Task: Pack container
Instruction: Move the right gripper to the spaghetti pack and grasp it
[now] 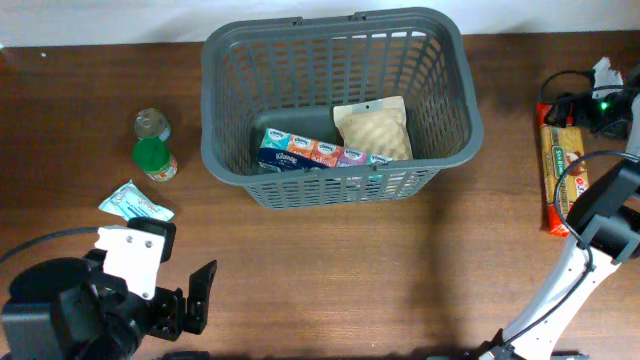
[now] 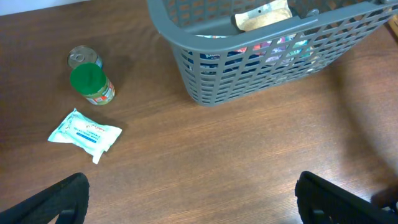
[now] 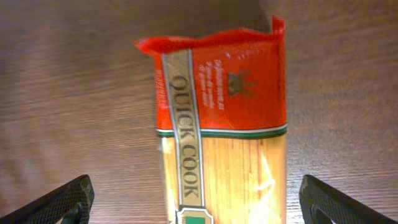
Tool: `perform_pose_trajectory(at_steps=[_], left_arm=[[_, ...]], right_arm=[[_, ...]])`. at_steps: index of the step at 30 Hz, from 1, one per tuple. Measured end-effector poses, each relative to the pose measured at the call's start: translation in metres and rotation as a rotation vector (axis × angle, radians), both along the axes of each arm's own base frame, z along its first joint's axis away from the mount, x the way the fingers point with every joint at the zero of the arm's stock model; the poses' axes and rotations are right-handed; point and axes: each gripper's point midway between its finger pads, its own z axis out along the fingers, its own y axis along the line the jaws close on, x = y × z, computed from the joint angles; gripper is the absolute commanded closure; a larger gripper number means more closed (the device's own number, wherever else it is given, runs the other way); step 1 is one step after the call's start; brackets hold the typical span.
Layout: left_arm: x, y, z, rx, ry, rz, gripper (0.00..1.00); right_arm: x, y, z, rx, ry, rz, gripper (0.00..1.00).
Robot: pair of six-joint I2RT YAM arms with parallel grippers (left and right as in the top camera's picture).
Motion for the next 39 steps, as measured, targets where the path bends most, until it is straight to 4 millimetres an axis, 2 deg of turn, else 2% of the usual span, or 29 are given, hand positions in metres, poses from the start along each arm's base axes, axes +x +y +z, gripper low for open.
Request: perform_pose_trajectory(at_steps=[7,15,21,26,37,39], left_arm=[[0.0,0.0,0.0,0.0,0.0,0.0,0.01],[0.0,0.0,0.0,0.0,0.0,0.0,0.01],[0.0,0.0,0.0,0.0,0.0,0.0,0.01],[0.0,0.0,0.0,0.0,0.0,0.0,0.01],[0.0,0.0,0.0,0.0,0.0,0.0,0.01],[0.0,0.0,0.0,0.0,0.0,0.0,0.01]], right_arm=[[-0.003,-0.001,-0.013,0.003,0.022,-0.025,0.01],[-0.014,0.002,-0.043,0.015,0.07,-0.029,0.01],[-0.02,0.001,-0.05,0.001,0.095,-0.034,0.02],[-0.021,-0.002,-0.051,-0.014,0.103,-0.038,0.2],[-0.022,-0.004,-0.051,-0.02,0.109,-0.047,0.5],[-0.022,-0.004,-0.051,-0.017,0.11,-0.055,0.58]])
